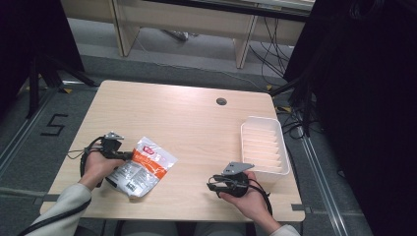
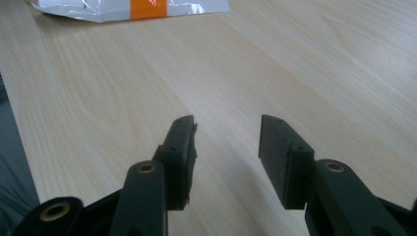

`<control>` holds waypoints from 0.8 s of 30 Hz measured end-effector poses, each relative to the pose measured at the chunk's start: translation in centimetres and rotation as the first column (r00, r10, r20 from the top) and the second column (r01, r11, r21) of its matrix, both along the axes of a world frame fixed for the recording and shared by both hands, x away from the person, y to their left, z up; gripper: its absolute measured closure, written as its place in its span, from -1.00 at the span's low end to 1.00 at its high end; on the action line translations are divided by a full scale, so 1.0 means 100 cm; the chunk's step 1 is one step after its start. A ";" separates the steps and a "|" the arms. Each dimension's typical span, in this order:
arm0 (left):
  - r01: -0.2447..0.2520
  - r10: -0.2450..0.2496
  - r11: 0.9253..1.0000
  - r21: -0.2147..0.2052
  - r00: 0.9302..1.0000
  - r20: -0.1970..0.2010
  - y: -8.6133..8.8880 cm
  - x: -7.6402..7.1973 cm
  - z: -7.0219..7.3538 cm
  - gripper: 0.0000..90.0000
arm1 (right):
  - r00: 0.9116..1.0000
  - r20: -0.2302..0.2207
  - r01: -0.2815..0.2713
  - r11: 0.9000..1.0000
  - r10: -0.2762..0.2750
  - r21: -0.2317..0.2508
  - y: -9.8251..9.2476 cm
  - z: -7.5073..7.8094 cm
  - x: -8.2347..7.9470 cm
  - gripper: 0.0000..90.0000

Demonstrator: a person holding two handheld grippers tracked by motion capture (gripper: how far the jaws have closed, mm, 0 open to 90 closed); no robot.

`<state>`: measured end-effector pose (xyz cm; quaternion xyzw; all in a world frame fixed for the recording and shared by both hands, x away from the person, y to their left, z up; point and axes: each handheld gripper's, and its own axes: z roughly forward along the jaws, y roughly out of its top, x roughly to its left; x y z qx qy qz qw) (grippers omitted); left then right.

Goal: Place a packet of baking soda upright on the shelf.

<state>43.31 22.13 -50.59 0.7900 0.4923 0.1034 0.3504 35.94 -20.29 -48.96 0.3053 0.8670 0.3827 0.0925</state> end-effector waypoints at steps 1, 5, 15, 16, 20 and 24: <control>0.007 -0.007 1.000 -0.001 1.000 -0.002 0.001 0.000 0.001 0.99 | 1.000 -0.004 0.004 1.000 -0.004 0.004 0.000 0.000 -0.001 0.29; 0.011 -0.011 1.000 -0.024 1.000 -0.003 0.003 -0.001 0.003 0.99 | 1.000 0.005 -0.002 1.000 0.002 0.001 0.000 0.000 0.001 0.29; 0.018 -0.016 0.997 -0.075 1.000 0.021 0.007 -0.007 0.011 1.00 | 1.000 0.006 -0.004 1.000 0.004 0.003 -0.001 0.000 0.001 0.29; 0.005 -0.003 0.996 -0.093 1.000 0.025 0.007 -0.008 0.011 1.00 | 1.000 0.006 -0.003 1.000 0.003 0.004 -0.001 0.000 0.001 0.29; 0.001 0.003 0.993 -0.121 0.999 0.039 0.009 -0.012 0.014 1.00 | 1.000 -0.009 0.001 1.000 -0.001 0.009 0.000 0.001 0.000 0.29; -0.022 0.033 0.984 -0.175 0.998 0.059 0.009 -0.016 0.017 1.00 | 1.000 0.007 -0.005 1.000 0.005 0.009 0.000 0.000 0.001 0.29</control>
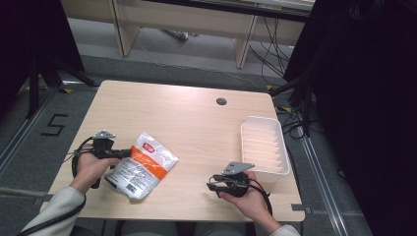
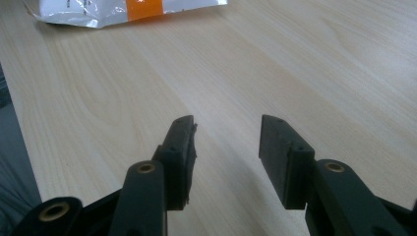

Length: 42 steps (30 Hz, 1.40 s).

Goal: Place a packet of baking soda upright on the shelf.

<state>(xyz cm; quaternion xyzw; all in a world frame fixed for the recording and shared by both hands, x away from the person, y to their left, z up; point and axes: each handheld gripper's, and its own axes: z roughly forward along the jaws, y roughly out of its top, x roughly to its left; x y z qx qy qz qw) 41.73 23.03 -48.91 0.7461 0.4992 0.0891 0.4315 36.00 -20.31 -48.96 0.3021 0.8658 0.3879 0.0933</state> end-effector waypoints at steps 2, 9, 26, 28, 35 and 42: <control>0.001 0.000 1.000 -0.006 1.000 0.012 0.000 -0.002 0.002 1.00 | 1.000 -0.002 -0.008 1.000 0.008 0.004 0.000 0.002 -0.001 0.29; 0.020 -0.017 0.999 -0.050 0.998 0.058 -0.004 -0.008 0.011 1.00 | 1.000 -0.008 0.003 0.999 -0.002 0.036 0.000 0.005 0.002 0.28; 0.063 -0.049 0.991 -0.116 0.992 0.116 -0.007 -0.023 0.022 1.00 | 0.995 -0.059 -0.073 0.993 0.079 0.091 0.051 0.017 0.055 0.10; 0.064 -0.050 0.991 -0.117 0.992 0.118 -0.007 -0.024 0.022 1.00 | 0.995 -0.066 -0.074 0.994 0.079 0.081 0.059 0.013 0.062 0.08; 0.074 -0.060 0.990 -0.117 0.991 0.120 -0.008 -0.024 0.023 1.00 | 0.987 -0.123 -0.095 0.992 0.106 0.088 0.085 0.000 0.079 -0.05; 0.087 -0.073 0.989 -0.116 0.990 0.123 -0.009 -0.024 0.024 1.00 | 0.976 -0.187 -0.092 0.989 0.113 0.118 0.098 -0.012 0.091 -0.11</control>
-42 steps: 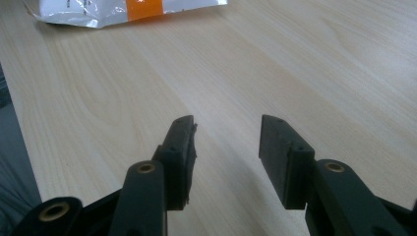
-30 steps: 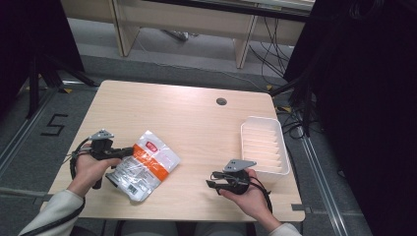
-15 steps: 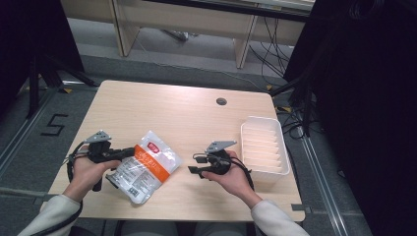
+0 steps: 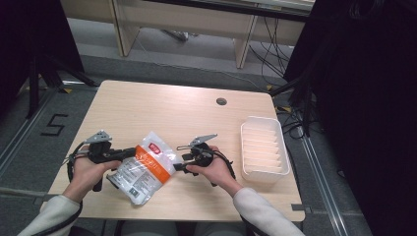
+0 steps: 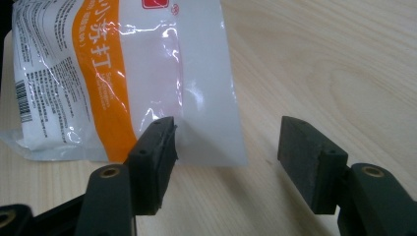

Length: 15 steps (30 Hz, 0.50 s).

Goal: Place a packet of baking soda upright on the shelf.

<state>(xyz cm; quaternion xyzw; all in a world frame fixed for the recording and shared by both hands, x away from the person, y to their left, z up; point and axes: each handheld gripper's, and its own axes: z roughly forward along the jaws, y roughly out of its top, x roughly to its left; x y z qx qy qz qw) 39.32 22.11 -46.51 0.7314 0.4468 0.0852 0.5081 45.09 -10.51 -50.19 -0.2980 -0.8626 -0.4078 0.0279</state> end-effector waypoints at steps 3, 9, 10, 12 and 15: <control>-0.004 0.004 1.000 0.001 1.000 -0.001 0.000 0.000 0.000 1.00 | 1.000 -0.022 -0.021 1.000 0.021 -0.002 0.005 -0.003 0.000 -0.11; -0.002 0.002 1.000 -0.005 1.000 0.000 0.000 -0.001 0.001 1.00 | 0.997 -0.036 -0.067 0.998 0.066 -0.015 0.011 -0.004 -0.001 0.07; -0.004 0.004 1.000 -0.002 1.000 -0.002 0.000 -0.001 0.002 1.00 | 0.997 -0.030 -0.065 0.998 0.064 -0.020 0.010 -0.003 -0.001 0.16; -0.005 0.005 1.000 -0.014 1.000 -0.006 0.001 0.000 0.001 1.00 | 0.997 -0.041 -0.064 0.998 0.064 0.001 0.008 -0.001 -0.002 0.31; -0.005 0.005 1.000 -0.019 1.000 -0.008 0.001 0.000 0.001 1.00 | 0.996 -0.050 -0.077 0.997 0.078 0.011 0.003 0.004 -0.001 0.55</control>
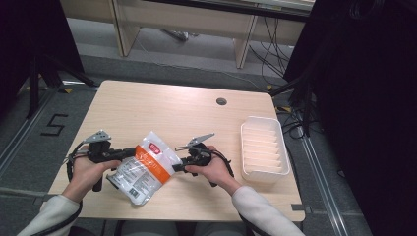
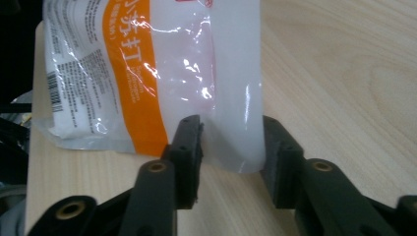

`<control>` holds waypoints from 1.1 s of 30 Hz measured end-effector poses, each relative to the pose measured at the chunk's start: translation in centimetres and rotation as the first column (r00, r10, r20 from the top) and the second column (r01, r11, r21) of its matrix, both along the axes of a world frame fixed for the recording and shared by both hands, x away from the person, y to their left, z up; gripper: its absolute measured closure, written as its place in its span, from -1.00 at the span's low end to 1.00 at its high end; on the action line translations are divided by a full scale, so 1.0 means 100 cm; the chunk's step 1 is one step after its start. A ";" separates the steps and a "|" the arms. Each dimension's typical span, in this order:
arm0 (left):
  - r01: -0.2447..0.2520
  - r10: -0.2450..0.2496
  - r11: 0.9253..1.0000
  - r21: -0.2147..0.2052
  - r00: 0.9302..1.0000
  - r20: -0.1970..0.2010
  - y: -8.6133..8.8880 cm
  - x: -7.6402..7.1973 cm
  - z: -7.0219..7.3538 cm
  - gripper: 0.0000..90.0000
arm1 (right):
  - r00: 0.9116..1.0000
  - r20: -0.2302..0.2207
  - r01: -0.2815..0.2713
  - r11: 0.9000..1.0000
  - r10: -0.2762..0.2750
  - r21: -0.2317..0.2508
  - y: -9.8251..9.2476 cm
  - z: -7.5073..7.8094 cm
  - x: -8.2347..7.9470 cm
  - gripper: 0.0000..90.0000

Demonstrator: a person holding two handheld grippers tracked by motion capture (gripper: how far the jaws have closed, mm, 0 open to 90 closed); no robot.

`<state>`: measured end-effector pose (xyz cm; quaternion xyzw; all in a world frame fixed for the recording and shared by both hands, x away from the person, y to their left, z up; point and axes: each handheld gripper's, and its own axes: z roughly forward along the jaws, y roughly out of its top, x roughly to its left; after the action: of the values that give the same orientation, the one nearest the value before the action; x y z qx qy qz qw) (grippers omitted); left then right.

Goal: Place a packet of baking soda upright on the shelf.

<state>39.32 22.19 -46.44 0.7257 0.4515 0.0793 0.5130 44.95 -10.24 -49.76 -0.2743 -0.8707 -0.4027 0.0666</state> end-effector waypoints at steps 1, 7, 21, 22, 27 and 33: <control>-0.003 0.003 1.000 -0.002 1.000 -0.003 0.000 0.000 0.000 1.00 | 1.000 -0.020 -0.010 1.000 0.011 0.023 -0.001 0.001 0.000 0.60; -0.002 0.002 1.000 -0.006 1.000 -0.001 -0.001 0.000 0.000 1.00 | 0.997 -0.043 -0.057 0.998 0.058 0.028 0.004 0.006 -0.007 0.74; -0.004 0.004 1.000 -0.025 1.000 0.001 0.001 -0.001 0.001 1.00 | 0.994 0.002 -0.105 0.994 0.105 -0.031 0.011 0.028 -0.013 1.00; -0.002 0.002 0.999 -0.034 1.000 0.002 0.002 -0.001 0.001 1.00 | 0.993 -0.007 -0.115 0.993 0.115 -0.034 0.011 0.032 -0.014 1.00; 0.017 -0.015 0.997 -0.077 1.000 0.025 0.001 -0.003 0.002 0.99 | 0.990 0.000 -0.144 0.987 0.145 -0.072 0.007 0.054 -0.010 1.00; 0.053 -0.047 0.990 -0.128 0.998 0.045 -0.004 -0.004 0.001 0.99 | 0.981 0.033 -0.185 0.973 0.191 -0.138 0.004 0.087 -0.005 1.00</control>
<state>38.90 21.84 -46.30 0.7003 0.4265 0.0522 0.5701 44.41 -9.85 -41.02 -0.1853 -0.9193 -0.3410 0.0658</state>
